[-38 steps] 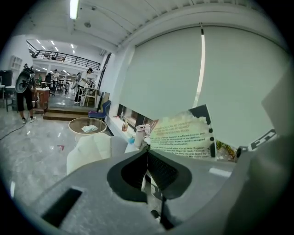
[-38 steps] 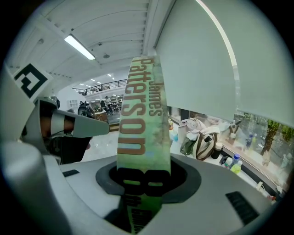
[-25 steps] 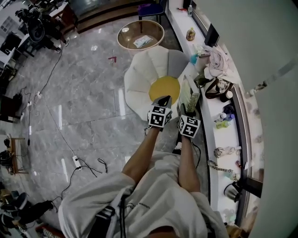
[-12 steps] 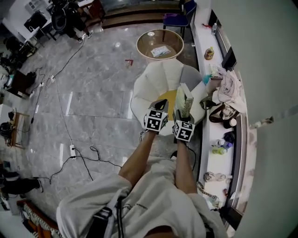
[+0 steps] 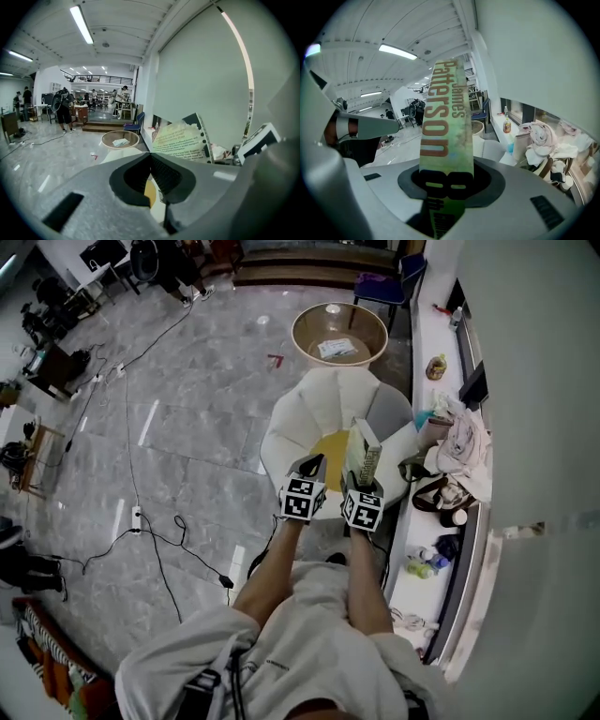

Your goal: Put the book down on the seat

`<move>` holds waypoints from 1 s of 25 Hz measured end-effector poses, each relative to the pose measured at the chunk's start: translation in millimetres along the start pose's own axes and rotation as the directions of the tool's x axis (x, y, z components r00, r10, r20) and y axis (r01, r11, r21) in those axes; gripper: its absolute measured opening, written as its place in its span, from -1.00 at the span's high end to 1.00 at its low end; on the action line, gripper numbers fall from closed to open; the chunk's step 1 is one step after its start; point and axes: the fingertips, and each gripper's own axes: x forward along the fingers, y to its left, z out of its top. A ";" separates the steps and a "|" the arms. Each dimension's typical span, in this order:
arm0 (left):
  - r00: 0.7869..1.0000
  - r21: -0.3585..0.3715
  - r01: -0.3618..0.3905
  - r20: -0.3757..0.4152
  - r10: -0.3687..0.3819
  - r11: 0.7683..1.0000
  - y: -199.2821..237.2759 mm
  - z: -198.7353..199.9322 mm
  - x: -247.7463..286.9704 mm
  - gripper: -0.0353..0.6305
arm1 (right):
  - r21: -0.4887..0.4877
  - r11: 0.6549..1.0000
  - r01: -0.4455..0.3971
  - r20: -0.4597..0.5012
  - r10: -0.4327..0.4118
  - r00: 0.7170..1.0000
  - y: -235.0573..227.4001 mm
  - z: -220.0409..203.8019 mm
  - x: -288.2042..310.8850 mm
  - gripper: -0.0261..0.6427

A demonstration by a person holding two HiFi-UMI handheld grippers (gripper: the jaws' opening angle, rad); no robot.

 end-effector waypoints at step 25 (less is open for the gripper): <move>0.997 -0.054 0.016 -0.077 -0.020 0.998 -44.7 -16.5 36.5 0.87 | 0.071 0.997 0.011 -0.078 -0.005 0.997 -55.3 -34.4 -3.4 0.45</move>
